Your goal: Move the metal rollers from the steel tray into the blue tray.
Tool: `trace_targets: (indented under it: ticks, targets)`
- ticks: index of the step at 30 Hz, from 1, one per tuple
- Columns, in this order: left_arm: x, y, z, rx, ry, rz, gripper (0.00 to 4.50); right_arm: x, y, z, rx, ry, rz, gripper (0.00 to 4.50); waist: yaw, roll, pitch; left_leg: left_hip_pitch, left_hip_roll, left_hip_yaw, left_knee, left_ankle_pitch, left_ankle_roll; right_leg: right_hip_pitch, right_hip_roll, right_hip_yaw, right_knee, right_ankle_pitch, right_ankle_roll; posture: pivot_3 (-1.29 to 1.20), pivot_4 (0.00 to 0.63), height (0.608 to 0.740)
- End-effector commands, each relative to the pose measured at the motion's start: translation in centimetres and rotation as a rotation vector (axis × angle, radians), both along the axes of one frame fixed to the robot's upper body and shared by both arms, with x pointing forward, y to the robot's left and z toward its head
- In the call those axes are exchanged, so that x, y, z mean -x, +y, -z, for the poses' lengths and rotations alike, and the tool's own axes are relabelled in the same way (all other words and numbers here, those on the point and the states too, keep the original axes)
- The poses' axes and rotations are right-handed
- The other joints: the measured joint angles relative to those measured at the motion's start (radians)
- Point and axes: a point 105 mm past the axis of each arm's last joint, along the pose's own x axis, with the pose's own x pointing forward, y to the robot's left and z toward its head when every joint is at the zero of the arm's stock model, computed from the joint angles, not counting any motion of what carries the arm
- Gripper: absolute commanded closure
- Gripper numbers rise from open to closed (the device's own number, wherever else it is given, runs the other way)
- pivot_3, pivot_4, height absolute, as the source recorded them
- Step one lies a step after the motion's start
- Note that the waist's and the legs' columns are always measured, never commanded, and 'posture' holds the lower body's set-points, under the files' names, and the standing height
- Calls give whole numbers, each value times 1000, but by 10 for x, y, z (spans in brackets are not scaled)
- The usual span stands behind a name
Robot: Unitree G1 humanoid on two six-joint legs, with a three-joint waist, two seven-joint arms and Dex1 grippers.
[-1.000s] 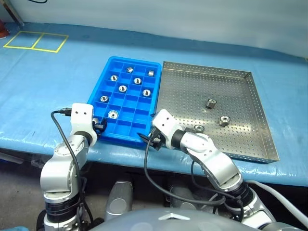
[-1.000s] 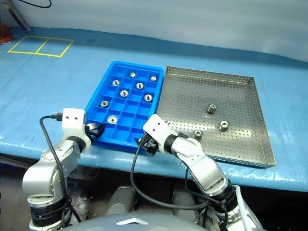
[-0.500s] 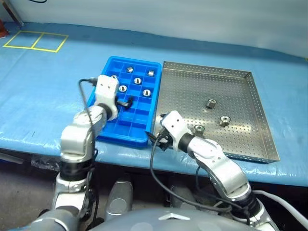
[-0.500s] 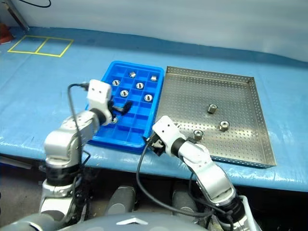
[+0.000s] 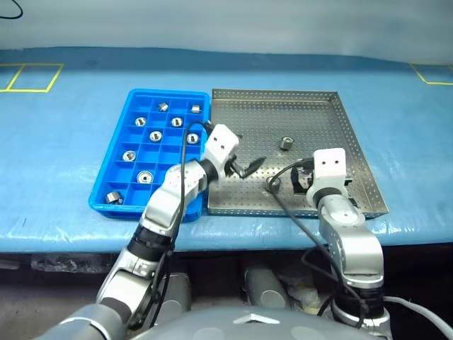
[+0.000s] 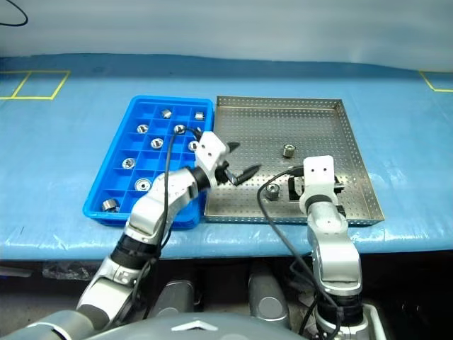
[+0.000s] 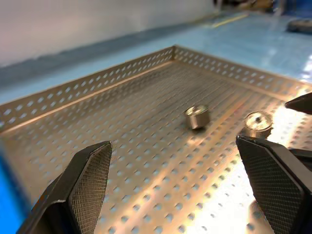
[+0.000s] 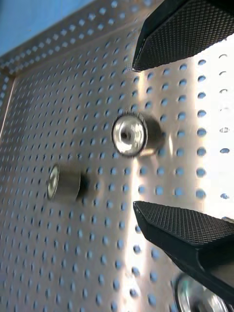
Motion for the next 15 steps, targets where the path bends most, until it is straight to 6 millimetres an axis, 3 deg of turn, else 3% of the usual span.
trace_targets:
  ticks: [1,6,15]
  targets:
    - [23,-9,-6,10,-116,100,39,-15,-2,-11,-3,-42,3,0,-13,0,0,0,0,0,0,0,0,0,0,0,0,0,0,-157,150,740]
    - [44,-3,10,-7,-115,148,39,-47,1,-14,-15,-37,-23,0,-24,1,0,5,0,3,0,0,1,3,0,3,0,0,1,-91,150,740]
    - [52,6,22,-37,-77,97,39,-100,16,-17,-13,-25,-95,0,4,2,1,5,0,4,-1,1,3,3,0,4,-1,2,3,-6,150,740]
